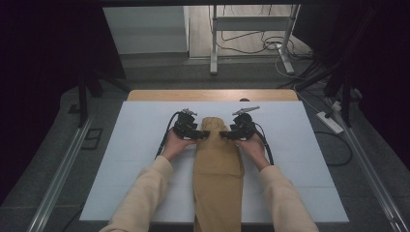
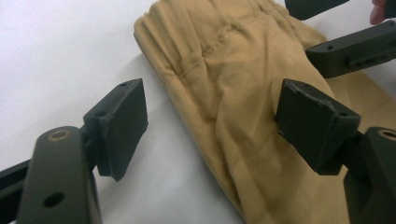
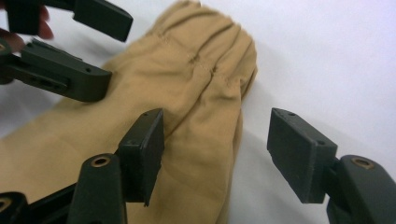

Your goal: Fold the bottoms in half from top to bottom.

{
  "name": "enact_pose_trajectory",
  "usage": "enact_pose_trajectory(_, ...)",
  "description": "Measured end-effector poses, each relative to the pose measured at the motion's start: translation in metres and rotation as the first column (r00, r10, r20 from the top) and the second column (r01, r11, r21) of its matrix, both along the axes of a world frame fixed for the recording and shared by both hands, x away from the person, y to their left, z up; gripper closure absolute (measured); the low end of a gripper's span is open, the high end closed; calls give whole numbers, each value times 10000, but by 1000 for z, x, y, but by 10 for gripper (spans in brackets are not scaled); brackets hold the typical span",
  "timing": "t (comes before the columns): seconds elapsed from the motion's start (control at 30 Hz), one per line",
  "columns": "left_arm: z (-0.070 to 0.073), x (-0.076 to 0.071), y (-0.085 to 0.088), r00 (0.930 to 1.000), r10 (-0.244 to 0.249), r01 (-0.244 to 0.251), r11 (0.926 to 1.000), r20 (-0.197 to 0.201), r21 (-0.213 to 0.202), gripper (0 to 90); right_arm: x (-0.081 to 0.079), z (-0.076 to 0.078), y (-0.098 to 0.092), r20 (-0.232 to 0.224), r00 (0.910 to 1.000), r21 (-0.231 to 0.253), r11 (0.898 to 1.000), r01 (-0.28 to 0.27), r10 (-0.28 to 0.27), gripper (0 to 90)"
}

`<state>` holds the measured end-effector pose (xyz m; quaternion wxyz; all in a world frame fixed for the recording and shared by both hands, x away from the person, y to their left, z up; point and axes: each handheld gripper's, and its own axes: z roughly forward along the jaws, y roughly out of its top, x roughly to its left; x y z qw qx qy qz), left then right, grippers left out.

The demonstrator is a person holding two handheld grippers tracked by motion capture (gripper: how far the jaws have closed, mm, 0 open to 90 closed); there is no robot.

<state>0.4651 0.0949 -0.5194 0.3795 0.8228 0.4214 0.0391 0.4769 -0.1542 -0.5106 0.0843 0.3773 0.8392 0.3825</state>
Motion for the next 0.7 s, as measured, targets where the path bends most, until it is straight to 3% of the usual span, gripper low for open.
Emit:
enact_pose_trajectory(0.2,-8,3,-2,9998,1,4,9996,-203,269,246,4,-10,2,-194,9998,-329,9995,10,-16,357)
enact_pose_trajectory(0.47,-13,4,-3,9991,40,-33,9998,-428,178,252,4,-13,3,-139,9998,-512,9985,-172,165,355)
enact_pose_trajectory(0.63,-13,3,-3,9981,-193,191,9998,-588,-42,332,2,-13,6,-238,9984,-434,9976,-531,521,426)
enact_pose_trajectory(0.7,-13,2,-3,9971,-343,333,9993,-677,-157,420,1,-13,8,-203,9977,-493,9967,-651,641,482)
